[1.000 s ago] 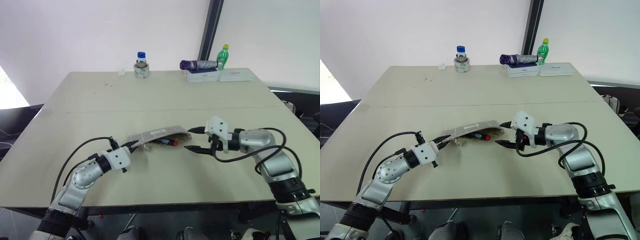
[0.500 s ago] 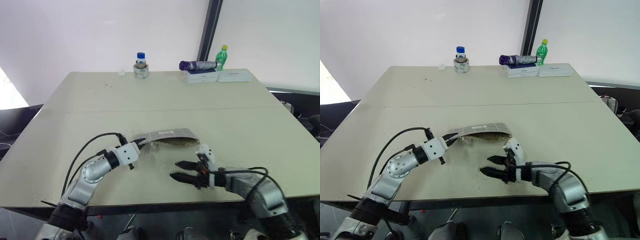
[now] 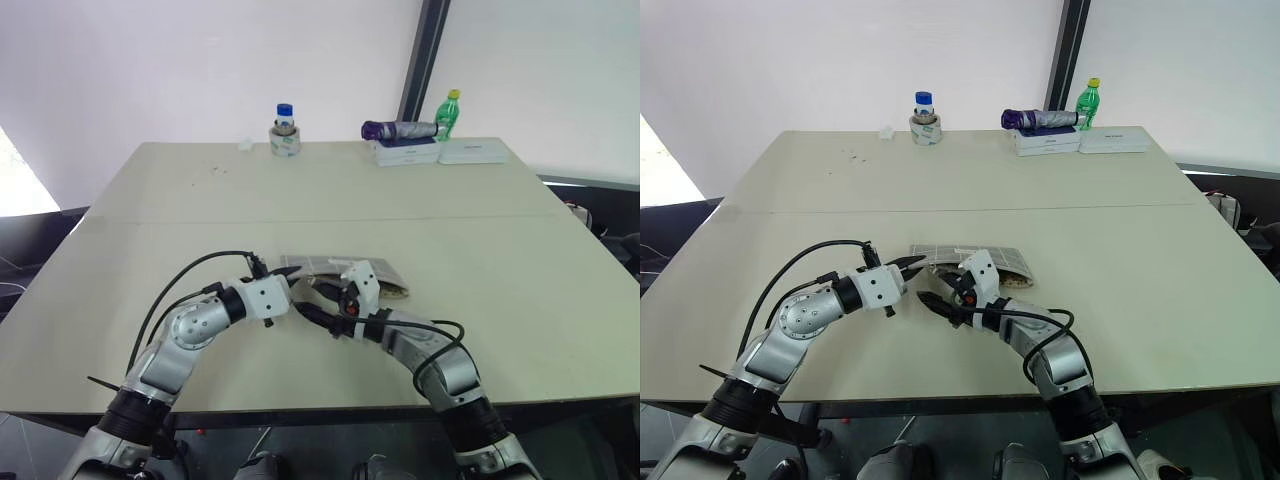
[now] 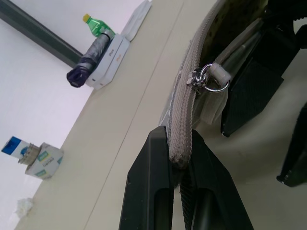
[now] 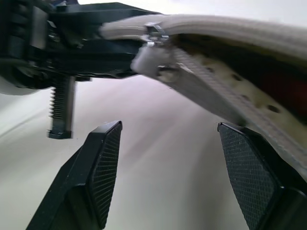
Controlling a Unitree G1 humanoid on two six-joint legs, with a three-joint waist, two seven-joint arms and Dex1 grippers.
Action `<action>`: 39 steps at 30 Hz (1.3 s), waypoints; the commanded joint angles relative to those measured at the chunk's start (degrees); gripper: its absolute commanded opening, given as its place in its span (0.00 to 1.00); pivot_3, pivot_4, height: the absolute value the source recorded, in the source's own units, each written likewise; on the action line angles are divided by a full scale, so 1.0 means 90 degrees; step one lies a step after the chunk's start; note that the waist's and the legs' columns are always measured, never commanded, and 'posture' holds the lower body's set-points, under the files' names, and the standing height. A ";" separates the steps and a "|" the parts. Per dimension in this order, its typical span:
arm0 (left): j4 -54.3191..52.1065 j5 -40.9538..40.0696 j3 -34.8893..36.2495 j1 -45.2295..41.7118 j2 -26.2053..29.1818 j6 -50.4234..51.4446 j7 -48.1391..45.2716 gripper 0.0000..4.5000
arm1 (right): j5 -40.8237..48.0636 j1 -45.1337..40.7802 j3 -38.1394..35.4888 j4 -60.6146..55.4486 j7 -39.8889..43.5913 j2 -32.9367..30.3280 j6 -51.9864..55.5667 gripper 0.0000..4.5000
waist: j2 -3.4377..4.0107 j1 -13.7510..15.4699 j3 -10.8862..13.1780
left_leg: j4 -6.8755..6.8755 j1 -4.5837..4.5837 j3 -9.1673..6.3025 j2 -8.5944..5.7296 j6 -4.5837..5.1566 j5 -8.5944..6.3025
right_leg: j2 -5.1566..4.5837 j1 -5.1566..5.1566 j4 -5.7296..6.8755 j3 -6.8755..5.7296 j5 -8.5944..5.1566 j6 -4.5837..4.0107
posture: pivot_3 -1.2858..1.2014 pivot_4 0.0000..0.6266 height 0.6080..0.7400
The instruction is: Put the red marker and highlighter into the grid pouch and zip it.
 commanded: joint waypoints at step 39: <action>0.0015 0.0279 0.0257 0.0366 0.0362 -0.0348 0.0277 0.00 | 0.0187 0.0497 -0.0520 -0.0610 0.1266 -0.1474 -0.0078 0.01 | 0.0000 -0.0003 0.0000 | -0.0006 0.0001 0.0001 0.0001 0.0026 -0.0016 | -0.0007 -0.0003 -0.0003 0.0002 0.0000 -0.0001 | 0.52 0.24 1.00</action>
